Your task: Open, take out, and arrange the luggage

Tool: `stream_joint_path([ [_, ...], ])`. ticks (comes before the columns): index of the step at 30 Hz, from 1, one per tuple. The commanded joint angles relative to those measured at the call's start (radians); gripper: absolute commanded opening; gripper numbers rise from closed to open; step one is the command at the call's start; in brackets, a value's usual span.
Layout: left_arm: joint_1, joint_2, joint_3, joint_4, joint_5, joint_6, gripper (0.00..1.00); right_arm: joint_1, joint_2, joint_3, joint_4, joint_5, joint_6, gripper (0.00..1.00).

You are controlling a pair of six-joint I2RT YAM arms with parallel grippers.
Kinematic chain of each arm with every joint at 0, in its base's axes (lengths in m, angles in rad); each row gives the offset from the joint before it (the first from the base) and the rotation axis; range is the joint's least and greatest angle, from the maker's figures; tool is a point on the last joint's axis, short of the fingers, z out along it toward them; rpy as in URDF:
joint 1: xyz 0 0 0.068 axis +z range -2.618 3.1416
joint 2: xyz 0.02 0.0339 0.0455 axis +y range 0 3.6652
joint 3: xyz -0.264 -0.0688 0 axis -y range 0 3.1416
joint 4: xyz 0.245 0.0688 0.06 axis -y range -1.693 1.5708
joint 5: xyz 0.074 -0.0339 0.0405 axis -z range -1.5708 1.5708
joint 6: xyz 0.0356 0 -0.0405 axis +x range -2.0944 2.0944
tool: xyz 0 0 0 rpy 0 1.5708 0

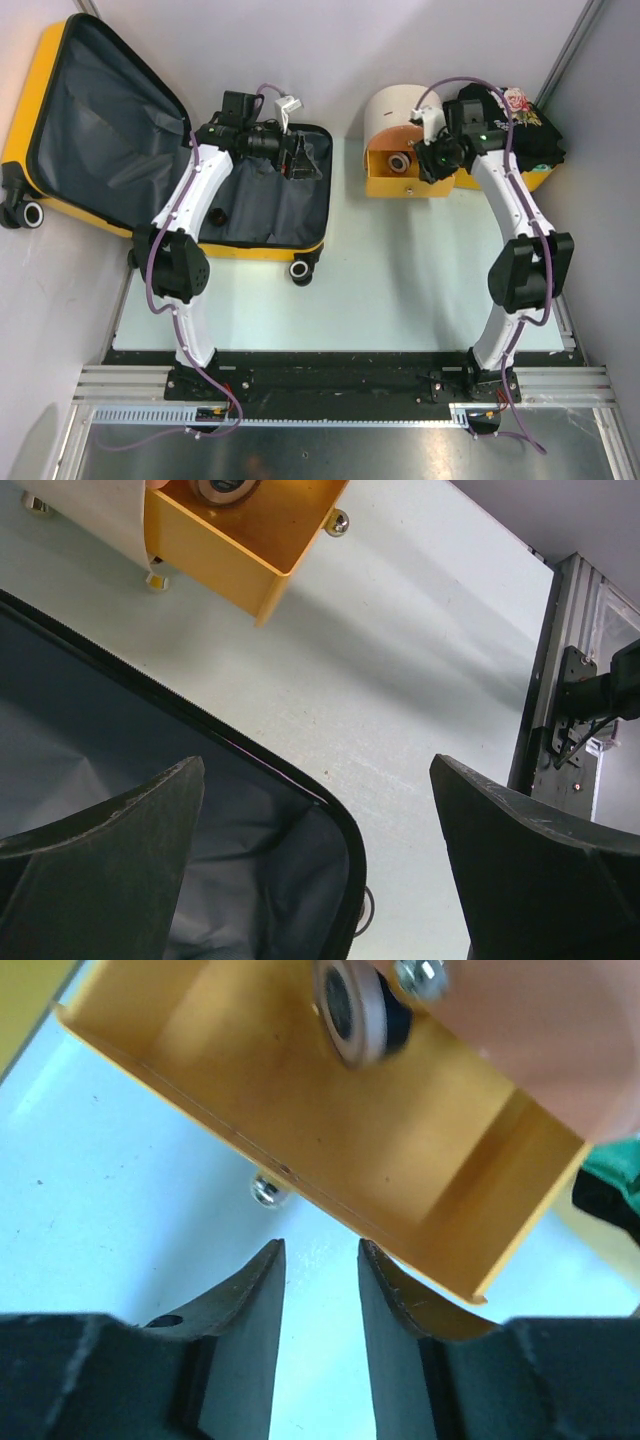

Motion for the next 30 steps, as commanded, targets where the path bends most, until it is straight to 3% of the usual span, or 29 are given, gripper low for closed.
stream_joint_path([
  [1, 0.005, -0.004, 0.023, 0.01, 0.028, -0.002, 0.98, -0.063, -0.086, -0.145, 0.118, -0.129, 0.02, 0.37],
  [5, 0.005, -0.001, 0.018, 0.01, 0.023, -0.002, 0.98, -0.091, -0.184, -0.307, 0.273, -0.173, 0.013, 0.23],
  [8, 0.005, 0.002, 0.02, 0.01, 0.013, -0.002, 0.98, -0.077, -0.194, -0.357, 0.342, -0.152, 0.031, 0.19],
  [17, 0.005, 0.012, 0.029, 0.011, -0.007, -0.006, 0.98, -0.046, -0.096, -0.424, 0.696, 0.006, 0.131, 0.19],
  [25, 0.008, 0.012, 0.021, 0.013, -0.035, 0.01, 0.98, -0.043, -0.031, -0.438, 0.976, 0.045, 0.214, 0.16],
  [30, 0.014, 0.021, 0.029, 0.014, -0.049, 0.012, 0.98, -0.026, -0.013, -0.476, 1.129, 0.064, 0.252, 0.22],
])
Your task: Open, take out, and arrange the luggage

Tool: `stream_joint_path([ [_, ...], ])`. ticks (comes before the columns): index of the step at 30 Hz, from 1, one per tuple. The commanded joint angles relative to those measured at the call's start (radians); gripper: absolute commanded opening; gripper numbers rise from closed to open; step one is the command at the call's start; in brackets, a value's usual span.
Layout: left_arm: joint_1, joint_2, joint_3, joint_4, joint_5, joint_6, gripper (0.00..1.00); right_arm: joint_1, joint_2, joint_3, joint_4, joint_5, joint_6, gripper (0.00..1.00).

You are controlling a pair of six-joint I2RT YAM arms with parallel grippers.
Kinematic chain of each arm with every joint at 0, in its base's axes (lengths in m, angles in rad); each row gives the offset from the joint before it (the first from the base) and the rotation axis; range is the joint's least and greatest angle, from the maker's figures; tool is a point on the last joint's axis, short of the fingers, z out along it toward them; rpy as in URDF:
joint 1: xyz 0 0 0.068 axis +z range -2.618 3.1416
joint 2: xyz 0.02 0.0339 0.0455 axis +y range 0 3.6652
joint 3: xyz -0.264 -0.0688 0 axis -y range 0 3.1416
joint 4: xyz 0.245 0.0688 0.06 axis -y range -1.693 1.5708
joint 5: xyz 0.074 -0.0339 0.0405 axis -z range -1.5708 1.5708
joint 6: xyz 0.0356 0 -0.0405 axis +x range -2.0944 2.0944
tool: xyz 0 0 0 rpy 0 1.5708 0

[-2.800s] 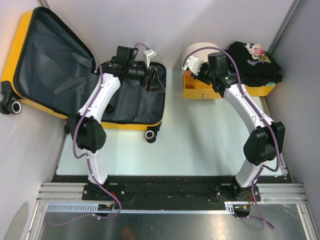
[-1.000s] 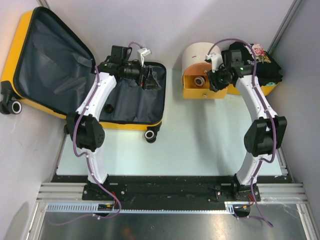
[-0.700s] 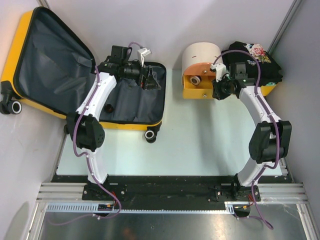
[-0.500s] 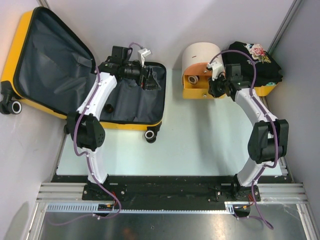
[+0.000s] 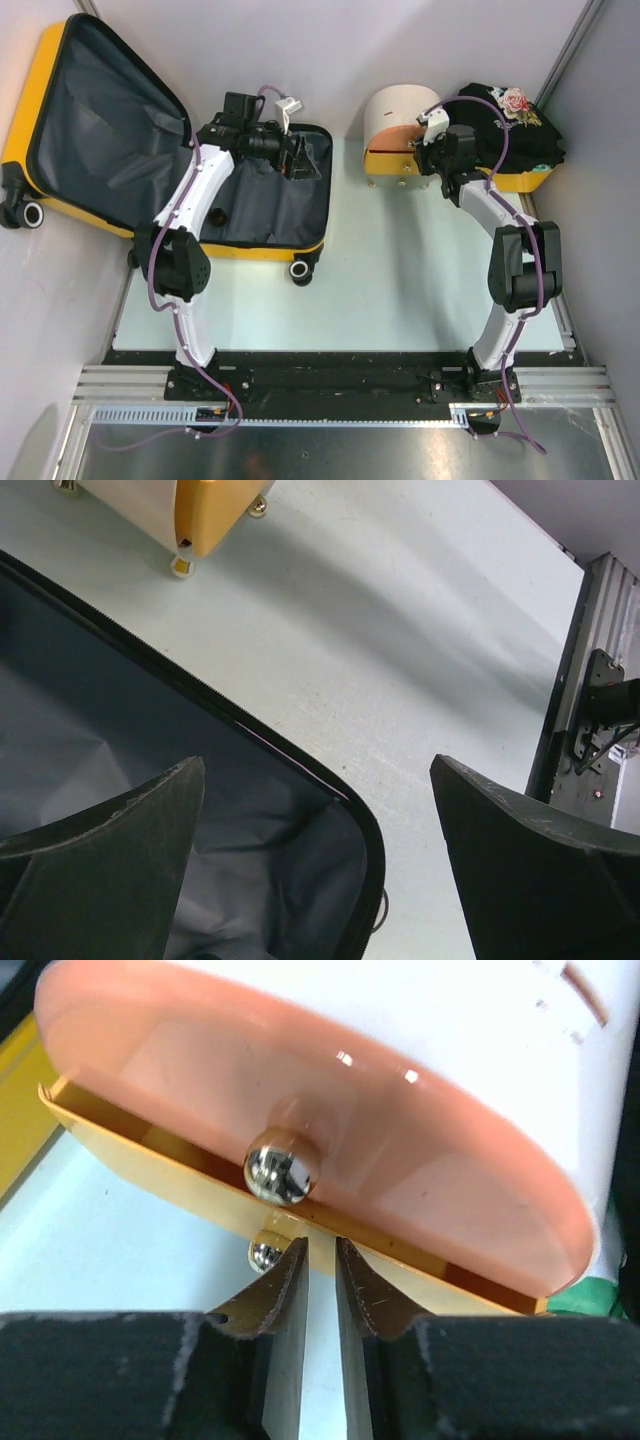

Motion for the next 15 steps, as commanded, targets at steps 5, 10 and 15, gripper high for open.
stream_joint_path([
  [5, 0.012, 0.007, 0.033, 0.018, -0.03, 0.013, 0.98, -0.003, -0.041, -0.046, 0.238, 0.039, 0.122, 0.25],
  [10, 0.014, 0.003, 0.035, 0.029, -0.048, 0.016, 0.98, -0.06, -0.122, -0.071, 0.183, -0.033, 0.252, 0.31],
  [15, 0.022, 0.006, 0.043, 0.042, -0.054, 0.013, 0.98, -0.084, -0.152, -0.071, 0.105, -0.156, 0.392, 0.4],
])
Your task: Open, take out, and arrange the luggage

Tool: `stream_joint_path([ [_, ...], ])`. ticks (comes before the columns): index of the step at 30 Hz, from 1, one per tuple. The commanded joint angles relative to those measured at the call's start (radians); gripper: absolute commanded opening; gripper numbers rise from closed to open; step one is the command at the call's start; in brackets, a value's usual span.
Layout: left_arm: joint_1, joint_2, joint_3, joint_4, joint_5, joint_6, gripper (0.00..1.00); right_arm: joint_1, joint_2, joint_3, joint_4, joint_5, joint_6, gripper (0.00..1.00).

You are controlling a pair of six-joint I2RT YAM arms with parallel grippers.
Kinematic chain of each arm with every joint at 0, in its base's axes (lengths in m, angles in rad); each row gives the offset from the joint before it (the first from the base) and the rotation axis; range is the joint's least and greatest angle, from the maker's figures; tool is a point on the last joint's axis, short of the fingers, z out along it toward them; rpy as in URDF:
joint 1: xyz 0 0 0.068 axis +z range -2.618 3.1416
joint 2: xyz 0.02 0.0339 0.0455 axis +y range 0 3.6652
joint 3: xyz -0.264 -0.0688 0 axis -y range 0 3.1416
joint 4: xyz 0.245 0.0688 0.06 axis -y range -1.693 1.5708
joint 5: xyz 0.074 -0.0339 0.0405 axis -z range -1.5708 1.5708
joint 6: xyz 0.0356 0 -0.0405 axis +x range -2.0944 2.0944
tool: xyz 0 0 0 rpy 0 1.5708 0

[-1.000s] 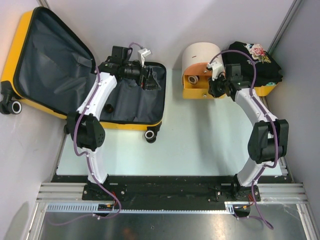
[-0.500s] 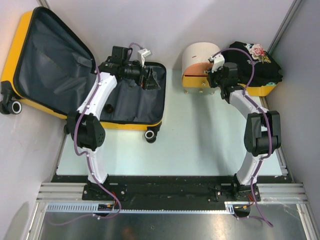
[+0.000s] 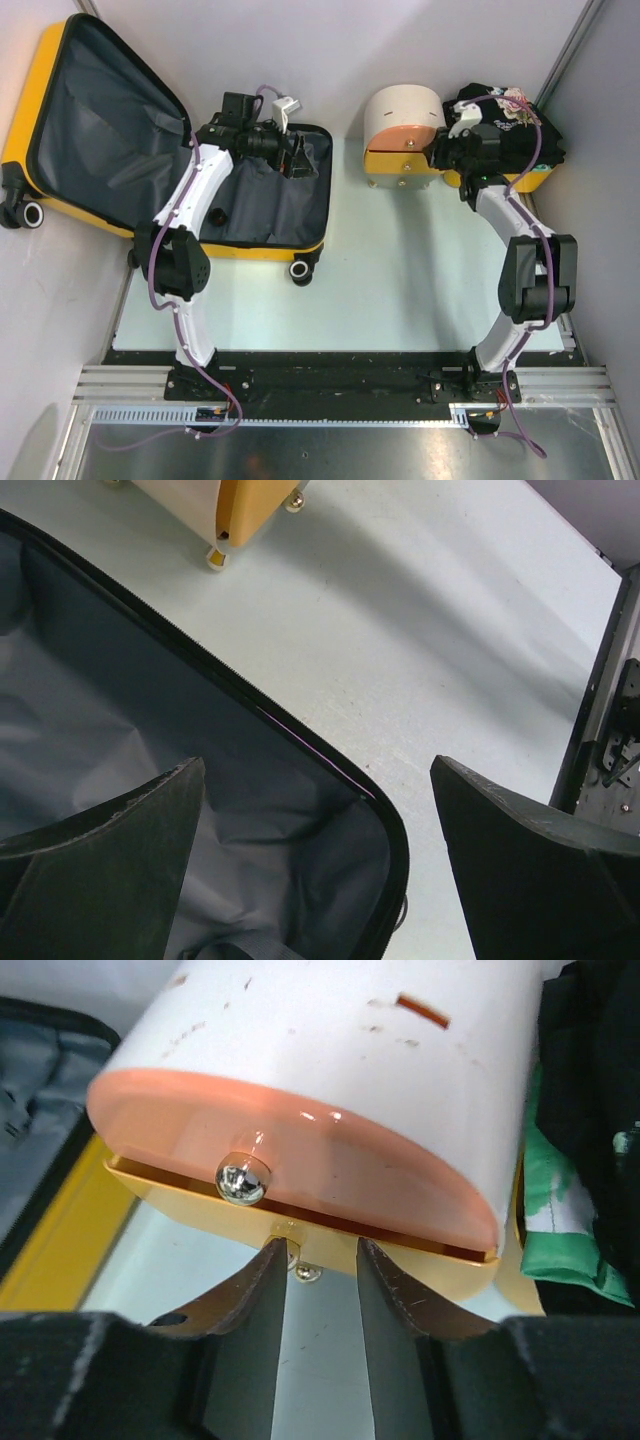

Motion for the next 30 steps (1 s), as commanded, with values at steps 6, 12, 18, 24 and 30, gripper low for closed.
stream_joint_path([
  [6, 0.013, 0.004, 0.046, 0.038, 0.003, 0.009, 0.98, 0.001, -0.059, 0.007, -0.138, -0.098, 0.175, 0.33],
  [12, 0.016, 0.001, 0.038, 0.044, 0.003, -0.003, 0.98, -0.017, 0.014, -0.022, -0.01, -0.039, 0.202, 0.33],
  [18, 0.022, -0.014, 0.006, 0.046, 0.002, -0.005, 0.98, -0.008, 0.122, -0.023, 0.179, 0.053, 0.169, 0.36],
  [24, 0.035, -0.025, -0.016, 0.049, -0.005, -0.003, 0.98, -0.005, 0.131, -0.023, 0.23, 0.09, 0.182, 0.4],
  [30, 0.036, -0.026, -0.026, 0.049, -0.001, 0.0, 0.98, -0.016, 0.025, -0.031, 0.087, -0.079, 0.188, 0.59],
])
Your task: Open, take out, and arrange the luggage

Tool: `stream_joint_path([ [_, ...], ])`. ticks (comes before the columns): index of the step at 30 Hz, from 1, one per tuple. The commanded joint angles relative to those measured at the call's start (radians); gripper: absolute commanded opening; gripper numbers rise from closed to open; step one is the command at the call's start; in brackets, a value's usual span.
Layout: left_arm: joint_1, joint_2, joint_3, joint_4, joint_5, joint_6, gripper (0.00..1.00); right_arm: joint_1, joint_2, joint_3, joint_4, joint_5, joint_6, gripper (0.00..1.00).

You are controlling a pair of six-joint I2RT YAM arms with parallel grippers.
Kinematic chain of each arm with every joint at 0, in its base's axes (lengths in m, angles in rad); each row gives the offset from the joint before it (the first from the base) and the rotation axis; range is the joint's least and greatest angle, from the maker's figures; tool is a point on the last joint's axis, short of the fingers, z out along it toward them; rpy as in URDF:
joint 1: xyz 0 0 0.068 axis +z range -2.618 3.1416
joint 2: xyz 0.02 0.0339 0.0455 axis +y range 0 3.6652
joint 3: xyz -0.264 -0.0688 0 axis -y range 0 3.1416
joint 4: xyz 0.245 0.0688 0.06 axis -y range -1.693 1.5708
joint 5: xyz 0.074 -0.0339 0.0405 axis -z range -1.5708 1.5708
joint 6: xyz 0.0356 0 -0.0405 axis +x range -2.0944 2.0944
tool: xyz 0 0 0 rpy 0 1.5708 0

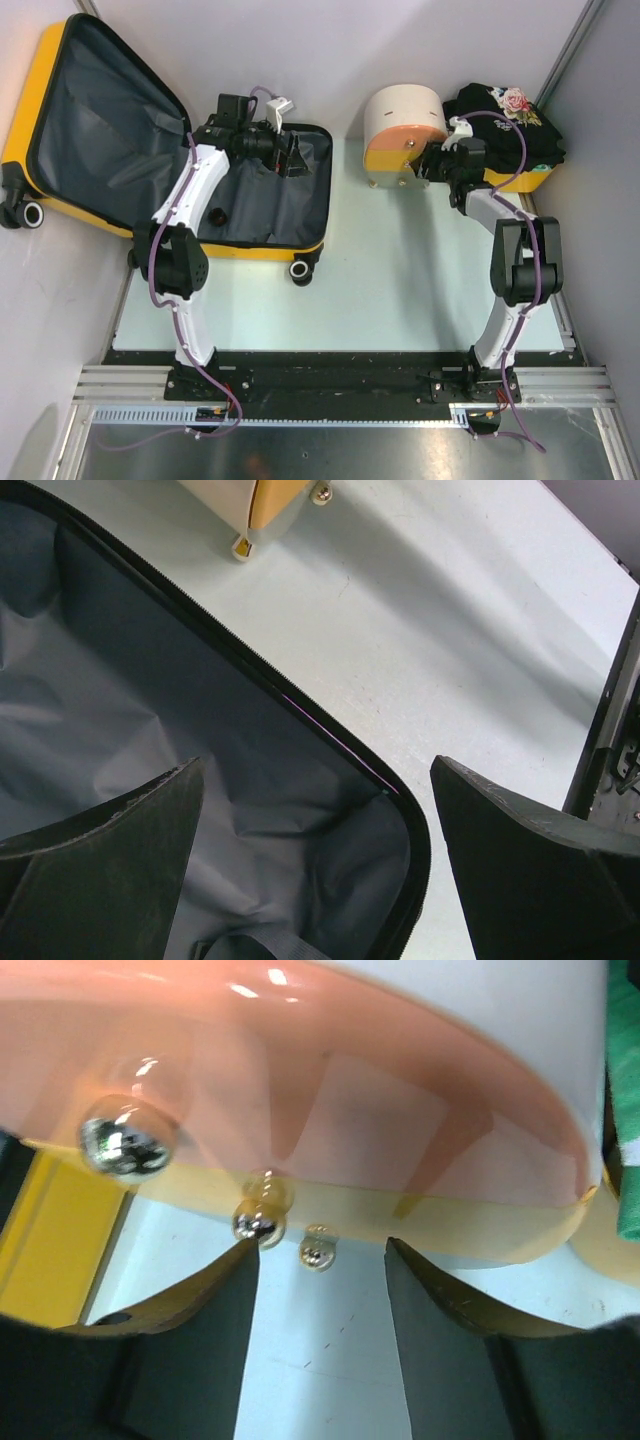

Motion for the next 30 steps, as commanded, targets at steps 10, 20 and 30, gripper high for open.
stream_joint_path([
  [10, 0.007, -0.017, 0.021, 0.027, -0.006, -0.009, 0.98, 0.037, -0.16, 0.013, 0.003, -0.091, 0.148, 0.78],
  [20, 0.019, -0.035, 0.009, 0.033, -0.033, -0.021, 0.98, 0.063, -0.077, 0.11, -0.006, 0.057, 0.222, 0.74],
  [30, 0.027, -0.04, 0.0, 0.039, -0.047, -0.019, 0.98, 0.06, -0.003, 0.197, -0.031, 0.058, 0.276, 0.49],
])
